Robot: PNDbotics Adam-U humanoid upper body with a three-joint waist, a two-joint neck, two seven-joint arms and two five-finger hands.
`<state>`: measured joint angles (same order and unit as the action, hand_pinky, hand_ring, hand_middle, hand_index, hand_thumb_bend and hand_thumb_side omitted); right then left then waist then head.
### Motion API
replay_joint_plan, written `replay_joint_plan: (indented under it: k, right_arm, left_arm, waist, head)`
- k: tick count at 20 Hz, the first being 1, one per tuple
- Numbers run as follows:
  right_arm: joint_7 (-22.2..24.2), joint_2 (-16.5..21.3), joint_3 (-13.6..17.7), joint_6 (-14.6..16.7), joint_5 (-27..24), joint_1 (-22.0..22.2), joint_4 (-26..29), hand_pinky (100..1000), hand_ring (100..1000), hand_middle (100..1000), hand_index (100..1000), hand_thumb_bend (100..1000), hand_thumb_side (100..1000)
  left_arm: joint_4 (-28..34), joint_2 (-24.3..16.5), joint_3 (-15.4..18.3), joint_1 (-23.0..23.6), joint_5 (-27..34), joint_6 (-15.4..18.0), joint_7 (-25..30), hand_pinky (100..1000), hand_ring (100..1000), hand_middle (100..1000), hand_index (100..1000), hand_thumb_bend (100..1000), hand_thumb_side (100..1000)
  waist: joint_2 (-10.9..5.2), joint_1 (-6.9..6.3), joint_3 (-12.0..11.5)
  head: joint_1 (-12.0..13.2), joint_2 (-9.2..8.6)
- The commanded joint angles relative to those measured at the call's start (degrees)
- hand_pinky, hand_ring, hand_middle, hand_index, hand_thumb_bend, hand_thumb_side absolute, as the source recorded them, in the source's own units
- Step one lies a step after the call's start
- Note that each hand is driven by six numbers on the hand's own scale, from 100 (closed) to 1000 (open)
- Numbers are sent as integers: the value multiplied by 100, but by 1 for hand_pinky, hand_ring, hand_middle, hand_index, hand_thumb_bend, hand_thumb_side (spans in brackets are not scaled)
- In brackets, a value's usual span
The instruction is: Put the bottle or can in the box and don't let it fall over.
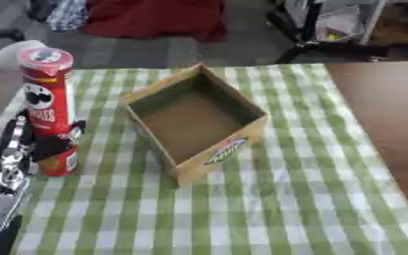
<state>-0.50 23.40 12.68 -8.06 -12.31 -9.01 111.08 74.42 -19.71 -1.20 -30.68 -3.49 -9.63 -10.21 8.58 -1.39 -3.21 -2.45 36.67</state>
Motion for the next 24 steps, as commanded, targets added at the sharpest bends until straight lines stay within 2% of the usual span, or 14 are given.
replay_joint_plan:
  k: [1, 6, 14, 20, 24]
  right_arm:
    - [-1, 80, 51, 10, -19, -39, 78, 841, 836, 760, 891, 100, 575]
    - [7, 87, 45, 12, -15, -25, 86, 841, 836, 760, 891, 100, 572]
    - [29, 100, 25, 4, -12, 0, 80, 842, 836, 759, 891, 100, 569]
    - [49, 93, 5, -1, -28, -22, 79, 844, 836, 760, 891, 100, 568]
    - [54, 79, -4, -6, -51, -71, 85, 844, 836, 760, 891, 100, 564]
  left_arm:
    - [254, -221, 57, -127, 16, 32, -39, 713, 539, 526, 417, 100, 100]
    - [682, -279, 31, -284, 42, 24, -55, 703, 537, 526, 417, 100, 100]
    - [1328, -286, -132, -729, 7, -334, 49, 684, 535, 525, 417, 100, 100]
    - [1351, -54, -292, -1188, 34, -488, 65, 580, 535, 525, 417, 100, 100]
    - [1187, 199, -400, -1480, -8, -464, 85, 587, 535, 524, 416, 100, 100]
  waist:
    - [-107, 0, -4]
    - [-128, -12, -10]
    - [-183, -45, 4]
    - [-204, -61, 52]
    - [-205, -68, 104]
  head:
    - [-1, -4]
    - [-13, 17]
    - [-44, 35]
    - [-41, 12]
    - [-32, -22]
